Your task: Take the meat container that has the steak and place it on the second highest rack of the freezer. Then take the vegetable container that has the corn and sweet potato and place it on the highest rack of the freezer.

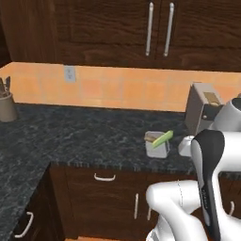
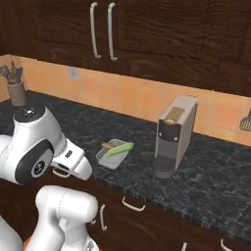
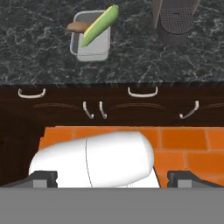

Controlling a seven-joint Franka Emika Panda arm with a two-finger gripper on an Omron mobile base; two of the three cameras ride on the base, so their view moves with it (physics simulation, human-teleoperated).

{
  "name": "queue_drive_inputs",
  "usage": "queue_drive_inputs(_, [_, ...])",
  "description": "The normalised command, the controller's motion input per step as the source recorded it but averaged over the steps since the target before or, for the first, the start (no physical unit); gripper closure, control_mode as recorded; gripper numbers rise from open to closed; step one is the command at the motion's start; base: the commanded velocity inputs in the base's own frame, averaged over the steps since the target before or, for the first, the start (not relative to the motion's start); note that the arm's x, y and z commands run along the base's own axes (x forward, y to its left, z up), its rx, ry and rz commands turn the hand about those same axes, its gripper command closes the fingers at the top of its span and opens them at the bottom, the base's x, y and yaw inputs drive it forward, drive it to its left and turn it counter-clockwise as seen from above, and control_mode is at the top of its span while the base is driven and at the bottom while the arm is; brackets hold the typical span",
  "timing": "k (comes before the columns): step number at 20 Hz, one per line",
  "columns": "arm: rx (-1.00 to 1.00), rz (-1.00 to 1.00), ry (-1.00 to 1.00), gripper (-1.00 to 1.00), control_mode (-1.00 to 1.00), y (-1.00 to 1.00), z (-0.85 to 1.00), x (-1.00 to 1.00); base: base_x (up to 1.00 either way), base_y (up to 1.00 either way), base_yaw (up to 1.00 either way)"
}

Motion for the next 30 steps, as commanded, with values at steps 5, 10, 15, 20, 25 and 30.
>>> queue_drive_inputs(5, [0.0,0.0,0.0,-1.0,1.0,0.0,0.0,0.0,0.46,0.53,-0.31])
queue_drive_inputs(10, [0.0,0.0,0.0,-1.0,1.0,0.0,0.0,0.0,0.68,0.23,-0.25])
queue_drive_inputs(15, [0.0,0.0,0.0,-1.0,1.0,0.0,0.0,0.0,0.42,0.05,-0.07])
queue_drive_inputs(20, [0.02,0.0,0.0,-1.0,-1.0,-0.08,-0.04,0.0,-0.1,-0.1,0.0])
queue_drive_inputs(25, [0.09,-0.25,0.16,-1.0,-1.0,-0.41,-0.38,0.84,0.0,0.0,0.0])
queue_drive_inputs(30, [0.1,-0.28,0.05,-1.0,-1.0,-0.12,-0.47,0.91,0.0,0.0,0.0])
